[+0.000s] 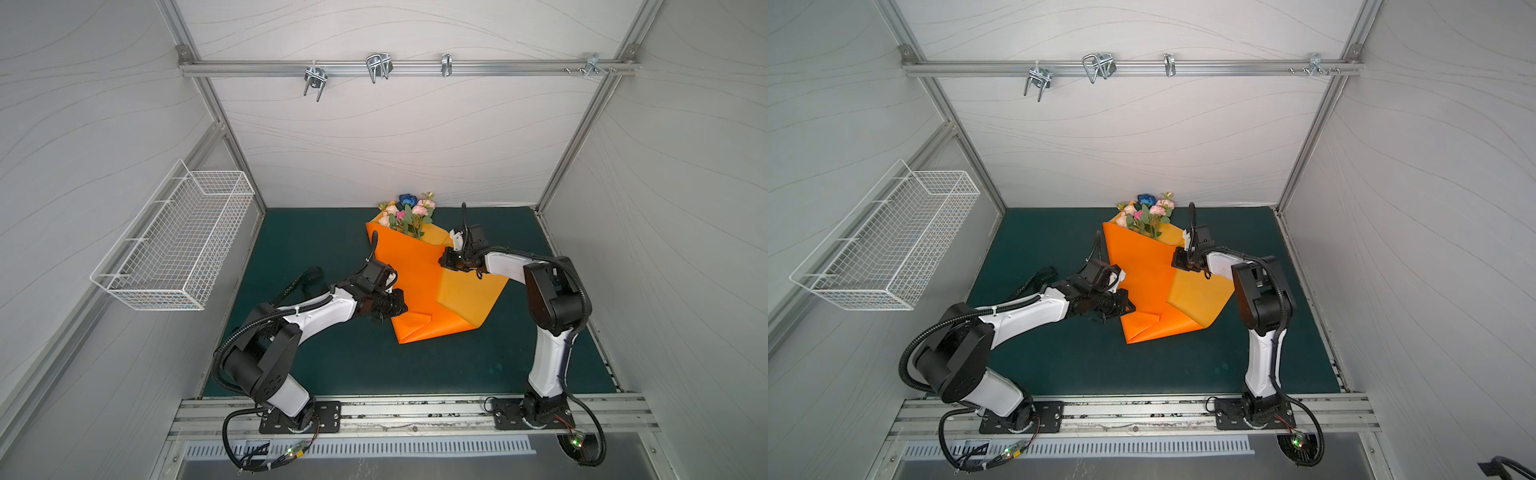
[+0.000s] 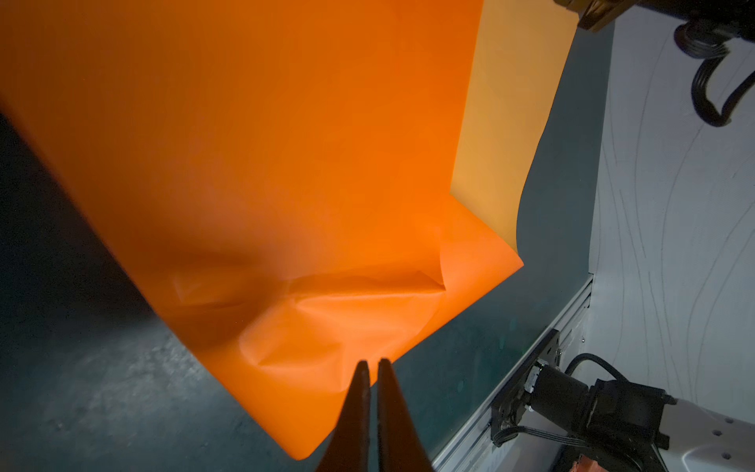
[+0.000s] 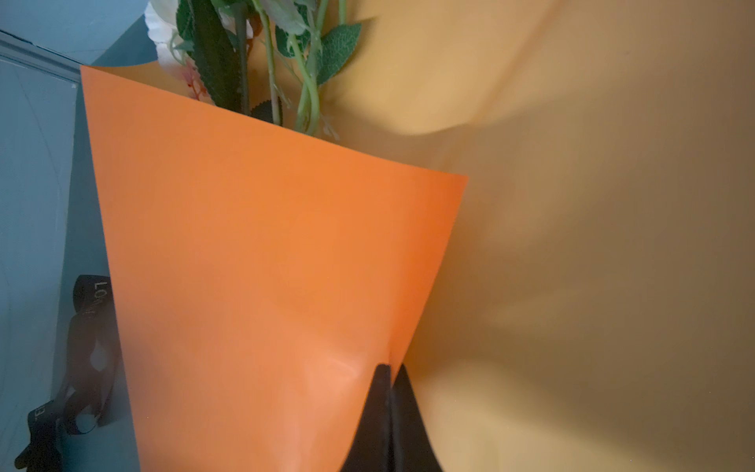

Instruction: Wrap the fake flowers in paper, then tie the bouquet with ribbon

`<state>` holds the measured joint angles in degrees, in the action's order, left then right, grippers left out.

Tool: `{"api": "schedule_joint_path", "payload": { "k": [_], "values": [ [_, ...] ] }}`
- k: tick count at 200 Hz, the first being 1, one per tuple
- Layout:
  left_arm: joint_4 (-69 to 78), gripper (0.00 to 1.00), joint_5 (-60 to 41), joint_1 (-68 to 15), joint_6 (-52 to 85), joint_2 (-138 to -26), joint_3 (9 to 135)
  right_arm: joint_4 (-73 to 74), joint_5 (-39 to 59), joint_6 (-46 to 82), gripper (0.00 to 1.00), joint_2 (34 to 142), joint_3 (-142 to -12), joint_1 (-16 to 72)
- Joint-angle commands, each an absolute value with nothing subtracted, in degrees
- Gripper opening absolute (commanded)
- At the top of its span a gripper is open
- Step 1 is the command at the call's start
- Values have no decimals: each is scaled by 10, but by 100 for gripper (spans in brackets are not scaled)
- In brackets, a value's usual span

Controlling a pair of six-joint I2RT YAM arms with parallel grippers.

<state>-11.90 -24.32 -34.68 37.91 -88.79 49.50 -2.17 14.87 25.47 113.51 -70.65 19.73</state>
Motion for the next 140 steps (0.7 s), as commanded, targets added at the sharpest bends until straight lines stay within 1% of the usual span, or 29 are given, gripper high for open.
{"api": "schedule_joint_path", "payload": {
  "k": [1,23,38,87,140],
  "values": [
    [-138,9,-250,-350,365,-890,484,-39,133,241,0,1118,-696,193],
    [-138,8,-242,-350,365,-904,478,-44,133,234,0,1119,-697,192],
    [-142,6,-234,-350,363,-916,481,-49,130,231,0,1124,-700,191],
    [-136,7,-235,-350,360,-935,483,-59,110,219,0,1127,-703,189],
    [-125,6,-231,-350,354,-991,482,-78,109,215,0,1115,-705,189]
  ]
}}
